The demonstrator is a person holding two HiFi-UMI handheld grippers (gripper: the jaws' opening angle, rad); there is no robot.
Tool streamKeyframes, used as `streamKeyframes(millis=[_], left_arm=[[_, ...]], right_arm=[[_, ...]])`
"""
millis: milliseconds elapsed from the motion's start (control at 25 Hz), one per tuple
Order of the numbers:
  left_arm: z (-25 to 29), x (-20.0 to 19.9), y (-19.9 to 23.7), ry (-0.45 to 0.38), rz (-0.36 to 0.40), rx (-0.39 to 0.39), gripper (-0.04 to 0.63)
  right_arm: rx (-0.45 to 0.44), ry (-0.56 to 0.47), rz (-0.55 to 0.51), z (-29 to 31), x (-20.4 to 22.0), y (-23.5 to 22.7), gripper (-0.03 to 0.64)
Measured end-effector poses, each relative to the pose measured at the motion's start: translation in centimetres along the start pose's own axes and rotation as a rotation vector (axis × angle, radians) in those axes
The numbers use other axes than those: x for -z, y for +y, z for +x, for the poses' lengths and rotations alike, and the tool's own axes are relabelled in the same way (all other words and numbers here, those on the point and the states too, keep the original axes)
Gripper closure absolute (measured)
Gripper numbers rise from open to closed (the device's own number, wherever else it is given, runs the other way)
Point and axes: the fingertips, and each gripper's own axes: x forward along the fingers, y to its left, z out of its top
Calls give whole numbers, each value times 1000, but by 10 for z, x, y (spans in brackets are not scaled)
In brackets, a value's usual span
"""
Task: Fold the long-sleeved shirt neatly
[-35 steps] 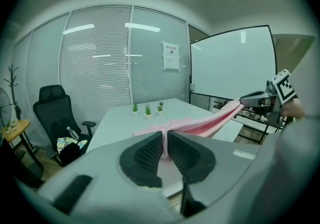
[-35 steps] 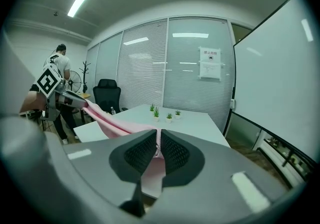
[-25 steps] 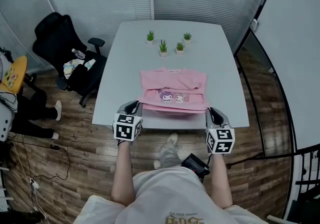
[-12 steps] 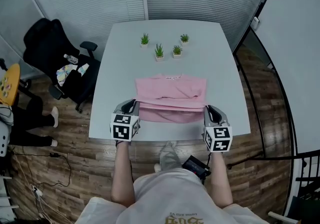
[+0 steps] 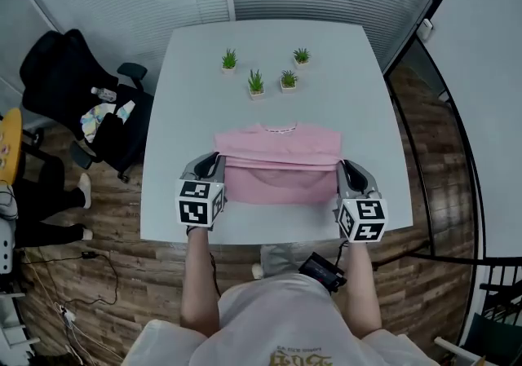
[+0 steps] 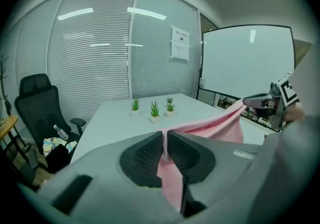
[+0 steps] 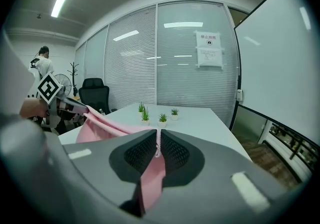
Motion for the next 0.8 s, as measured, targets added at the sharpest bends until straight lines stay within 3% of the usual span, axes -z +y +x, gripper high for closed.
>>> streamKeyframes(millis=[360, 800], left_arm=[[61, -5, 21, 57, -10, 9, 558], [141, 28, 35, 203, -36, 17, 557]], right_arm=[[-4, 41, 10, 66, -2, -21, 578], [-21, 177, 19, 147, 40, -46, 577]])
